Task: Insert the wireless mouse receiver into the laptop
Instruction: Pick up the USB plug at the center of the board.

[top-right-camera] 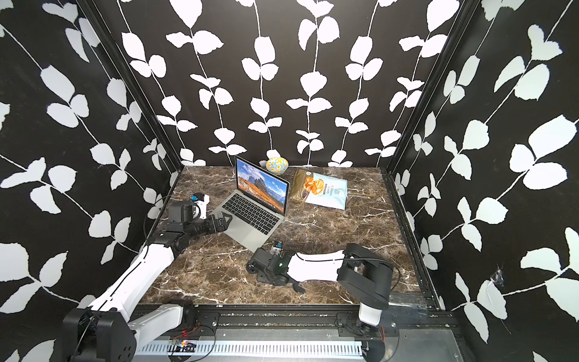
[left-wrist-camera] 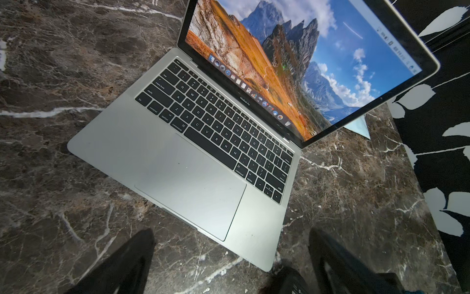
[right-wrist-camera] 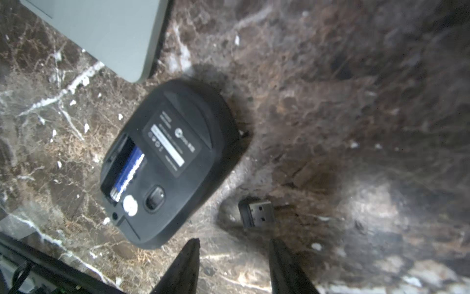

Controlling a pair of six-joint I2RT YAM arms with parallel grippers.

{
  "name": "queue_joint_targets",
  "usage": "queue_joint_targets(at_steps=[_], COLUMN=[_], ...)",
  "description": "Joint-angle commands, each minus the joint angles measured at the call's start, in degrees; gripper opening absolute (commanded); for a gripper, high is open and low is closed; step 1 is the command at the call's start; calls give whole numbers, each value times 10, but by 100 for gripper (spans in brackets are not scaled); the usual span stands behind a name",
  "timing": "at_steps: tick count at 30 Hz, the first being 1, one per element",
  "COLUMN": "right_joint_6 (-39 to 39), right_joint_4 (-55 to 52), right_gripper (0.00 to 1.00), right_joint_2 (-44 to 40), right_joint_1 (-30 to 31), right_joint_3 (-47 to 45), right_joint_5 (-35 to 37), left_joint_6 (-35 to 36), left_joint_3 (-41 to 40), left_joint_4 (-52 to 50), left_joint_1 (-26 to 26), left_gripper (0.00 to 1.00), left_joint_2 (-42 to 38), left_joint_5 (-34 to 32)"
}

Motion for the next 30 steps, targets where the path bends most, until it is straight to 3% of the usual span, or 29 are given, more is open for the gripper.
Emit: queue_joint_targets(at_steps=[1, 30], right_joint_6=[-39, -167], right_joint_4=[-76, -179], right_gripper=[46, 32], right_joint_2=[17, 140], right_joint_1=[-6, -11], right_joint_3=[27, 185], right_joint_5=[29, 34], left_joint_6=[4, 9], left_joint_3=[-4, -15], left_joint_4=[-2, 2], left_joint_1=[0, 0], left_gripper=[98, 98], left_joint_2=[-13, -16], left_joint_5=[8, 10])
